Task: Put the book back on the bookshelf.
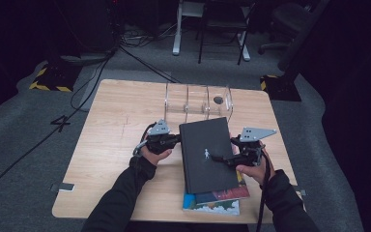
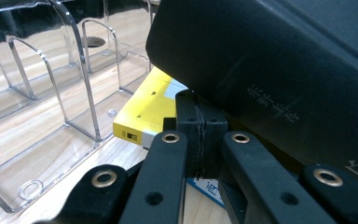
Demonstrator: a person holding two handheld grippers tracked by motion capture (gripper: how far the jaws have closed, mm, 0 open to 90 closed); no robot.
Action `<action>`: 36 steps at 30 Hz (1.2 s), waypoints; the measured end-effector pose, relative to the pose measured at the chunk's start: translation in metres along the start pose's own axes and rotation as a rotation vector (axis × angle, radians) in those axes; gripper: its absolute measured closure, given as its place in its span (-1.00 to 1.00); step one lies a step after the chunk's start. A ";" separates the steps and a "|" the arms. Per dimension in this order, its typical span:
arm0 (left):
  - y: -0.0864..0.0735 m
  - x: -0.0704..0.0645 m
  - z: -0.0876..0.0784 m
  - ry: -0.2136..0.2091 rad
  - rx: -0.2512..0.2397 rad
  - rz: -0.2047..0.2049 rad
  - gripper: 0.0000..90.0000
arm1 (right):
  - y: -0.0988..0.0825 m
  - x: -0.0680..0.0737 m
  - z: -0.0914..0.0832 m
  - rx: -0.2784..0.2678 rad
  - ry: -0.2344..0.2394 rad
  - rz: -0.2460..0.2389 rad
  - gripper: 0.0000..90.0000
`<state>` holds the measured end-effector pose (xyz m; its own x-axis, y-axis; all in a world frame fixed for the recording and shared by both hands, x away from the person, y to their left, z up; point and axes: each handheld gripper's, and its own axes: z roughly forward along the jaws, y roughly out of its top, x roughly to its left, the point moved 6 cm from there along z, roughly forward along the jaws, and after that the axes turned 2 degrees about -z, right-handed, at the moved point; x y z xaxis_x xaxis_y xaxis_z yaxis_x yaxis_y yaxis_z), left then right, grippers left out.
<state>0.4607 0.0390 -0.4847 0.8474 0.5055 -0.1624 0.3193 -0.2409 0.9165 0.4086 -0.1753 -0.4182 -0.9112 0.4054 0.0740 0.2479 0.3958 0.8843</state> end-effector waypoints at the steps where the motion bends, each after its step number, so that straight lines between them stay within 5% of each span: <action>1: 0.000 -0.001 0.000 0.000 0.000 -0.003 0.99 | 0.002 0.000 -0.002 0.004 0.006 -0.001 -0.23; 7: 0.000 -0.002 -0.001 0.019 -0.006 0.022 0.99 | 0.015 0.003 -0.005 0.041 0.029 -0.055 -0.22; 13: 0.004 -0.005 -0.004 0.009 -0.026 0.024 0.99 | 0.012 0.001 -0.003 0.051 0.057 -0.034 -0.21; 20: 0.020 -0.025 -0.012 0.014 -0.007 0.054 1.00 | 0.027 0.020 -0.016 0.008 0.167 -0.043 0.38; 29: 0.032 -0.038 -0.023 -0.011 -0.049 0.043 1.00 | 0.037 0.038 -0.026 0.009 0.165 -0.072 0.51; 36: 0.065 -0.059 -0.044 -0.008 -0.100 0.078 1.00 | 0.050 0.053 -0.042 -0.058 0.183 -0.090 0.71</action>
<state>0.4132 0.0300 -0.3993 0.8714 0.4820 -0.0912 0.2084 -0.1954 0.9583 0.3591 -0.1688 -0.3507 -0.9747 0.2117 0.0717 0.1483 0.3729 0.9159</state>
